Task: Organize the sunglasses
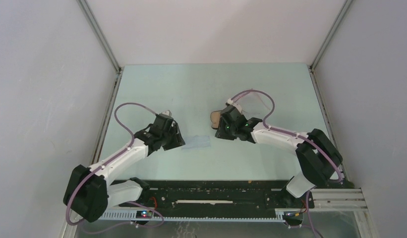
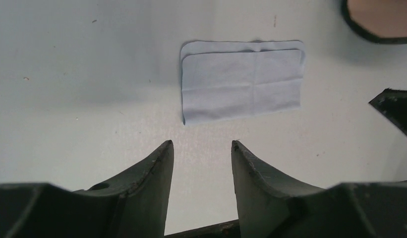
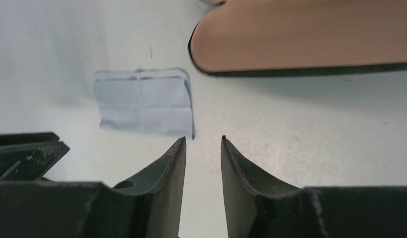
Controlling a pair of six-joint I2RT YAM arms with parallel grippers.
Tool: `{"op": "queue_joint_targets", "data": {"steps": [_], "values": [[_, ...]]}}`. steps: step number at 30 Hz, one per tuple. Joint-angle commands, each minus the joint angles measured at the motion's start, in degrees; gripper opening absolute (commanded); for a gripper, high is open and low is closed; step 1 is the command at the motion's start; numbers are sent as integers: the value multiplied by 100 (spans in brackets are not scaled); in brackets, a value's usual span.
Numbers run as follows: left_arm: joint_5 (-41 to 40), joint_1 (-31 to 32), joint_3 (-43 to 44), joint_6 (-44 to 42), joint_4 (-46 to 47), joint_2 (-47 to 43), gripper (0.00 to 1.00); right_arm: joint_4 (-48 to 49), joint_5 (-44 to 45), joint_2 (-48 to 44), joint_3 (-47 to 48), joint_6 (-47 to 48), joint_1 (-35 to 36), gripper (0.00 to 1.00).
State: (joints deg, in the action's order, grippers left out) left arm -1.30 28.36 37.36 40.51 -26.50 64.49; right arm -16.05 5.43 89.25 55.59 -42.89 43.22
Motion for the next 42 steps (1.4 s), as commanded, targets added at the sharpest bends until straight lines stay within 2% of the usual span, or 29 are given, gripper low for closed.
{"op": "queue_joint_targets", "data": {"steps": [1, 7, 22, 30, 42], "values": [[-154, 29, -233, 61, 351, 188, 53, 433, -268, 370, 4, -162, 264, 40], [-336, 21, -378, 218, 756, 542, 55, 750, -627, 849, 46, -281, 340, 41], [-48, -173, -385, 256, 1235, 1338, 50, 806, -693, 1585, 444, -288, 336, 39], [477, -173, -458, 325, 1578, 1603, 44, 814, -701, 1647, 444, -289, 345, 36], [549, -173, -409, 256, 1587, 1722, 34, 806, -734, 1716, 526, -281, 370, 32]]}}
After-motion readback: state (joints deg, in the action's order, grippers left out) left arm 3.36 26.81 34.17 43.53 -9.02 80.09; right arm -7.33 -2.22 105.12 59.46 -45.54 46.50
